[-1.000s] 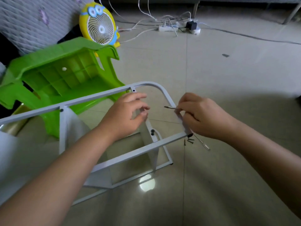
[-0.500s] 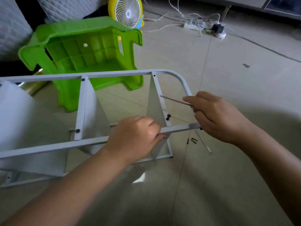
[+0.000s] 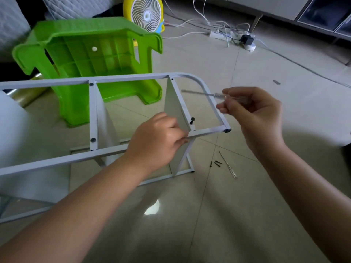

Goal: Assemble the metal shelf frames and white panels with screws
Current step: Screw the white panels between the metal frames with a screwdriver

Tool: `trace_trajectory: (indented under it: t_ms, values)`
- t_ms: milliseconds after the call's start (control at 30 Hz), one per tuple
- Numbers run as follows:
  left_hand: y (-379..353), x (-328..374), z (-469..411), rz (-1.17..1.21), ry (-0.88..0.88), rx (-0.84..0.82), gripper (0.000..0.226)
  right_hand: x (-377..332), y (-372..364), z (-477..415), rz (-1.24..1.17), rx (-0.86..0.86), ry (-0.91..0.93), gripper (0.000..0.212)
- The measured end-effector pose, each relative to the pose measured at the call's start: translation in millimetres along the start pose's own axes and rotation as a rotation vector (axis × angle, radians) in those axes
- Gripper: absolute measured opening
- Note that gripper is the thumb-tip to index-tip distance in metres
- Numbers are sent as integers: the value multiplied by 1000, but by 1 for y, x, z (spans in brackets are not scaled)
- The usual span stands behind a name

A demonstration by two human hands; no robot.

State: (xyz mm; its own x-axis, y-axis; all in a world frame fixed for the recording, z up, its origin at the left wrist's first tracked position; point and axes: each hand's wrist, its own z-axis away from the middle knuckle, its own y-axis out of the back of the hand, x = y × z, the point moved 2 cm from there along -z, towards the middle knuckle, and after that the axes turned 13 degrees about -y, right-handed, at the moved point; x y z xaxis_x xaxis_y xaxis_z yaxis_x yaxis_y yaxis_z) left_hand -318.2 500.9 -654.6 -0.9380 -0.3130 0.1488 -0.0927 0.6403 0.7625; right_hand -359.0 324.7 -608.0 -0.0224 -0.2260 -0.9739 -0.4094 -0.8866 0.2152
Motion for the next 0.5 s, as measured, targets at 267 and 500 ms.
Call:
trace_trajectory:
  t_ms: [267, 500]
  values:
    - [7, -5, -12, 275, 311, -198, 15, -15, -17, -16, -189, 9, -41, 23]
    - [3, -11, -12, 243, 104, -255, 12, -19, -33, -33, -123, 137, -56, 24]
